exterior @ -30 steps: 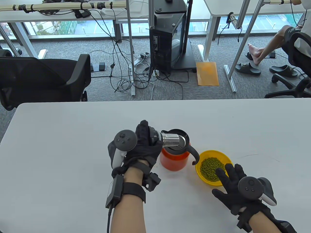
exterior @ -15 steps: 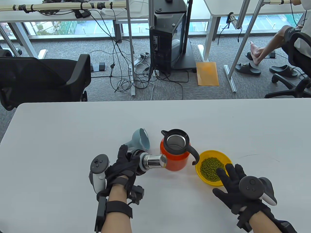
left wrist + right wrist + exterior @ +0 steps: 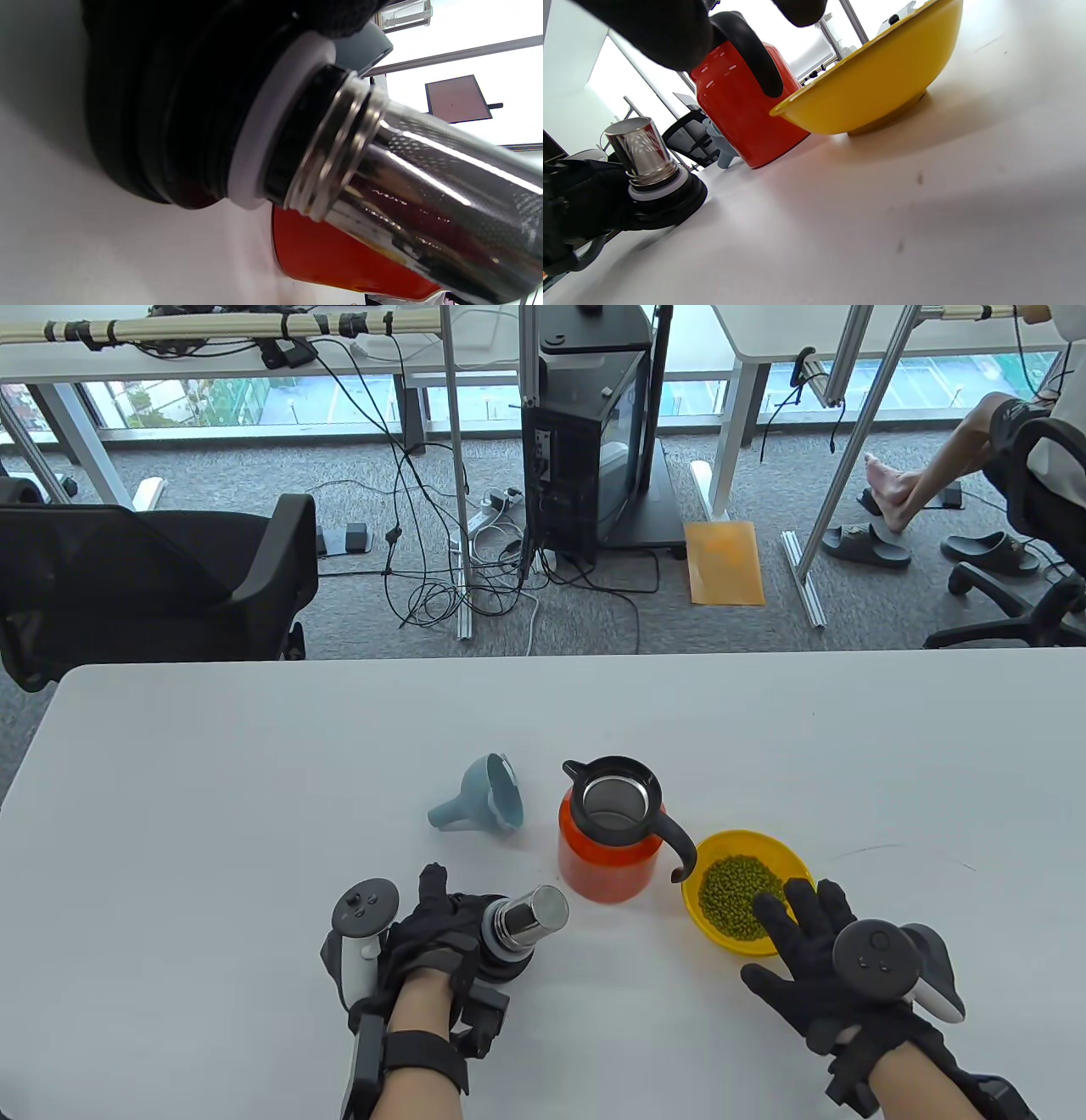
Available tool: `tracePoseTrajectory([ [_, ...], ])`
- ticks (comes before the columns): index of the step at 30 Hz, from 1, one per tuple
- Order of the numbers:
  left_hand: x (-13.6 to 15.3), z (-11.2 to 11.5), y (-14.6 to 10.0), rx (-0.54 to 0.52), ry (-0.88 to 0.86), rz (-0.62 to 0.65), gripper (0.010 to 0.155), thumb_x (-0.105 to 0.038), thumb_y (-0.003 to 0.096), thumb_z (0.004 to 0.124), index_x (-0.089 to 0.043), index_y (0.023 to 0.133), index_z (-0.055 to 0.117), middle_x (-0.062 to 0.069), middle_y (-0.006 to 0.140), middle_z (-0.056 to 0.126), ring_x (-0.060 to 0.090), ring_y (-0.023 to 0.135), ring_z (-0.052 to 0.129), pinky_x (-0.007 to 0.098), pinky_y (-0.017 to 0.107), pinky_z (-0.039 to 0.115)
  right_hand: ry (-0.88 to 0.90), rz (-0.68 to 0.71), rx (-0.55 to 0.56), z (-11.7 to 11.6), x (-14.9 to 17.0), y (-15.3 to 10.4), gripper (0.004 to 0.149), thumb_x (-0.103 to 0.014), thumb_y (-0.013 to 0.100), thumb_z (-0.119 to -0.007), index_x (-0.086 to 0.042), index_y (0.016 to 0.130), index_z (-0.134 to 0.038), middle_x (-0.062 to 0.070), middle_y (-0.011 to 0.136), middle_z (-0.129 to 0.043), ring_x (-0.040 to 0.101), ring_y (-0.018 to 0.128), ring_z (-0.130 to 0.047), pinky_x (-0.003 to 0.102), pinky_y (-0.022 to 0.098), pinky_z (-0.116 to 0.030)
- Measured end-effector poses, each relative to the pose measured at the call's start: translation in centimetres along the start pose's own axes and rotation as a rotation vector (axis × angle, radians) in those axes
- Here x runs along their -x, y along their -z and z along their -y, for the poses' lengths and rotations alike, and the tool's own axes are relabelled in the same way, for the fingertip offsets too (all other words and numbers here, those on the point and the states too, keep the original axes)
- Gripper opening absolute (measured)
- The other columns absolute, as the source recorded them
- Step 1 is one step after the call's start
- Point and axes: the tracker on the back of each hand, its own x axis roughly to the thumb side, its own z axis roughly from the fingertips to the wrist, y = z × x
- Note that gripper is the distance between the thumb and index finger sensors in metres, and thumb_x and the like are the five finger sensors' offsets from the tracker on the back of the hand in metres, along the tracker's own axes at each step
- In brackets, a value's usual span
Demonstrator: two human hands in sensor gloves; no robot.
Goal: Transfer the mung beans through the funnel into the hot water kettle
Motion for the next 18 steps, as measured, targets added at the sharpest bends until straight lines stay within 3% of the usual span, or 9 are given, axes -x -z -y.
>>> tracePoseTrajectory([
  [2,-0.1,-0.2,0.0,-0.028,0.060,-0.004,0.079,-0.036,0.0468,0.073,-0.020,0.106,0.023,0.017,0.108,0.040,0.038,0.077,0.088,0.043,0.051,0.086,0.001,0.000,0.001,0.0,0.0,0.0,0.088,-0.055,0.055,-0.070,-0.004,0.115,-0.031,0.035,0.106,-0.006,0.064,0.086,0.007,0.081,0.053,-0.014],
  [7,-1.0,-0.8,-0.3,-0.072,0.196,-0.004,0.082,-0.041,0.0435,0.082,-0.022,0.106,0.032,0.015,0.110,0.034,0.041,0.092,0.071,0.050,0.064,0.072,0.002,0.003,-0.006,0.0,0.0,0.0,0.088,-0.055,0.055,-0.071,-0.004,0.115,-0.032,0.035,0.106,-0.006,0.064,0.086,0.007,0.081,0.053,-0.013],
  [13,-2.6,-2.0,-0.6,-0.113,0.251,0.014,0.077,-0.039,0.0447,0.079,-0.023,0.106,0.036,0.014,0.111,0.032,0.045,0.100,0.057,0.058,0.069,0.062,0.001,0.011,-0.005,0.0,-0.1,0.0,0.088,-0.055,0.055,-0.071,-0.004,0.115,-0.032,0.035,0.106,-0.006,0.064,0.086,0.007,0.081,0.053,-0.013],
  [18,-6.1,-3.0,-0.5,-0.142,0.338,0.068,0.066,-0.037,0.0461,0.077,-0.033,0.106,0.049,0.010,0.112,0.028,0.045,0.105,0.036,0.061,0.073,0.049,0.005,0.009,-0.003,0.0,0.0,0.1,0.087,-0.055,0.055,-0.071,-0.004,0.115,-0.032,0.035,0.106,-0.006,0.064,0.086,0.007,0.081,0.053,-0.013],
])
